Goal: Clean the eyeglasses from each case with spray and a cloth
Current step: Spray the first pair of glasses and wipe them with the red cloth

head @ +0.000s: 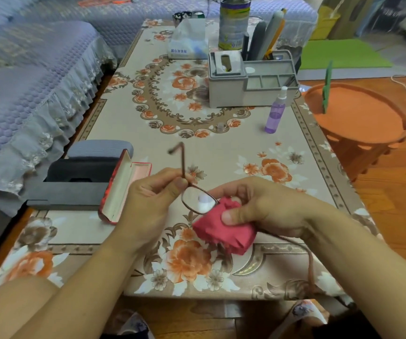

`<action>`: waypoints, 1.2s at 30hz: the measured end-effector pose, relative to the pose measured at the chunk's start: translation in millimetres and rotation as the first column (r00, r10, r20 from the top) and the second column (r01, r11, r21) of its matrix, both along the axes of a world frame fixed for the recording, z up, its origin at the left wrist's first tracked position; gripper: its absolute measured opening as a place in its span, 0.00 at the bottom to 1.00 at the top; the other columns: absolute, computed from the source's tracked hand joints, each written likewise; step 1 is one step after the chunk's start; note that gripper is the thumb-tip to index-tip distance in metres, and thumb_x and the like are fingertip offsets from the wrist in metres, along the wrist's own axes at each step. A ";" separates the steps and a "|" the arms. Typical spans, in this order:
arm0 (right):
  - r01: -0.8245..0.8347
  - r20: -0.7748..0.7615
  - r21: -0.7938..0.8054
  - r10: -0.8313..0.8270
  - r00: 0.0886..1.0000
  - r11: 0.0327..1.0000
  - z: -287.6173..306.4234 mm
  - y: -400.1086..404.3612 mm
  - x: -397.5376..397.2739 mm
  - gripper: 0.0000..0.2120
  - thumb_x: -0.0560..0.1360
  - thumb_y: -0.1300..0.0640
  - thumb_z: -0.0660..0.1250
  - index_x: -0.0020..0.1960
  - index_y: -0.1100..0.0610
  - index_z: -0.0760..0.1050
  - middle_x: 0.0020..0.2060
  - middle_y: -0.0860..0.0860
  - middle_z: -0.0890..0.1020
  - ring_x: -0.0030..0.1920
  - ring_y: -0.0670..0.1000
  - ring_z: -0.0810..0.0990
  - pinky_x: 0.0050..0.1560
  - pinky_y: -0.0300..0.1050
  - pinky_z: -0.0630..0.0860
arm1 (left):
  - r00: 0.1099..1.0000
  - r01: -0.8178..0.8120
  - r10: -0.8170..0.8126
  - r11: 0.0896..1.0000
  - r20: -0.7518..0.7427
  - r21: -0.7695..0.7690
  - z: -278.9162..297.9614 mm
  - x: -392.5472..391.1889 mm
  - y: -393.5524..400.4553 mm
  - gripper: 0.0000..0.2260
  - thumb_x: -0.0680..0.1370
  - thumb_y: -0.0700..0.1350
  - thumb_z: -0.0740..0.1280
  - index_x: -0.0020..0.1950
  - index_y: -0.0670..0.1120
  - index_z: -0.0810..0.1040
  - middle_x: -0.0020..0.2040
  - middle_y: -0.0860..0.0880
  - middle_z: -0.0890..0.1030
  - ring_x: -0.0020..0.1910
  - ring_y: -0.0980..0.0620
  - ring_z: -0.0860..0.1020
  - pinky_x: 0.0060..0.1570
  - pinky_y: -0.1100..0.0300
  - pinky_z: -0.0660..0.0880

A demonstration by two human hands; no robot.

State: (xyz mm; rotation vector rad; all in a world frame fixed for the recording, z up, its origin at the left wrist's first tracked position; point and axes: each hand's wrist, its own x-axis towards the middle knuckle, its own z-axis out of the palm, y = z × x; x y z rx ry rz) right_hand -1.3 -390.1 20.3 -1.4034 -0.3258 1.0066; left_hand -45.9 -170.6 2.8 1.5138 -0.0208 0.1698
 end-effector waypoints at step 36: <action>0.543 0.561 -0.006 -0.447 0.697 0.840 44.8 -23.2 -29.4 0.12 0.84 0.58 0.61 0.57 0.49 0.83 0.51 0.42 0.87 0.51 0.45 0.85 0.51 0.40 0.81 | 0.955 0.171 -0.126 0.974 -0.267 0.152 5.0 -26.6 -35.3 0.14 0.81 0.53 0.66 0.67 0.62 0.77 0.60 0.55 0.82 0.56 0.59 0.80 0.56 0.60 0.73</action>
